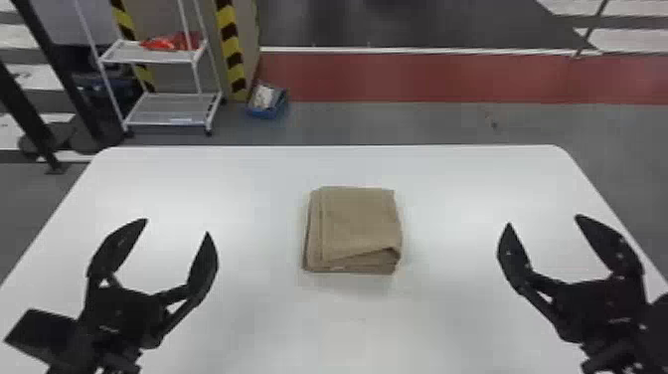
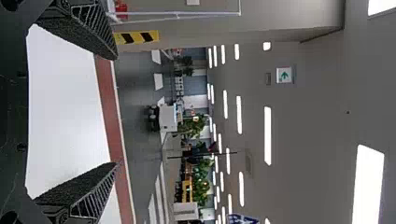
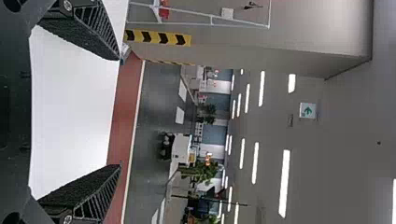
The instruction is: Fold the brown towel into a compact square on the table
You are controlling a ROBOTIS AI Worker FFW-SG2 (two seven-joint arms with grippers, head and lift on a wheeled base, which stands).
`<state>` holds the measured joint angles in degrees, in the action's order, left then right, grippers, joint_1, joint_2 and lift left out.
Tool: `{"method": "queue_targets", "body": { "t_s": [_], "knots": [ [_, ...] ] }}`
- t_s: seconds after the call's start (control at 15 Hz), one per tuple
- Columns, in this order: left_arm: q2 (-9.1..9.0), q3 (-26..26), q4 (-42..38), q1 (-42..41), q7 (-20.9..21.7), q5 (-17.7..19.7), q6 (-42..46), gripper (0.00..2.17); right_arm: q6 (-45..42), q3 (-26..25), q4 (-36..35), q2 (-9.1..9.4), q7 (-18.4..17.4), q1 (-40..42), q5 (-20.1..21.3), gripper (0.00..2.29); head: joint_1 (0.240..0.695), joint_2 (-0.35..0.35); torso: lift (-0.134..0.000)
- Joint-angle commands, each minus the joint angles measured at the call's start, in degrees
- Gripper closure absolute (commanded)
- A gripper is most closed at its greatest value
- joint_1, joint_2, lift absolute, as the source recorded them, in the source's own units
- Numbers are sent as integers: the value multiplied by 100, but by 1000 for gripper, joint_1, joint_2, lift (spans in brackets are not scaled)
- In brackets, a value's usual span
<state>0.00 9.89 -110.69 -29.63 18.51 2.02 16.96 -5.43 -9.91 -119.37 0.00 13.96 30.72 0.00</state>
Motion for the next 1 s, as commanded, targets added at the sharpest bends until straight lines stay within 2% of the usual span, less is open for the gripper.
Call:
{"method": "queue_targets", "body": {
  "t_s": [0.0,0.33,0.73,0.93],
  "knots": [
    [-15,-118,-181,-114,-58,-228,-497,76,12,50,-7,5,-16,109,9,63,695,-13,-124],
    [-15,-233,-357,-298,-225,-369,-568,76,65,156,-69,5,-86,206,26,70,695,-27,-124],
    [-15,-373,-559,-386,-1166,-360,-937,73,82,270,-174,5,-69,276,61,76,695,8,-124],
    [-15,-373,-559,-395,-1130,-343,-919,70,135,340,-174,5,-69,267,140,76,695,20,-124]
  ]
}}
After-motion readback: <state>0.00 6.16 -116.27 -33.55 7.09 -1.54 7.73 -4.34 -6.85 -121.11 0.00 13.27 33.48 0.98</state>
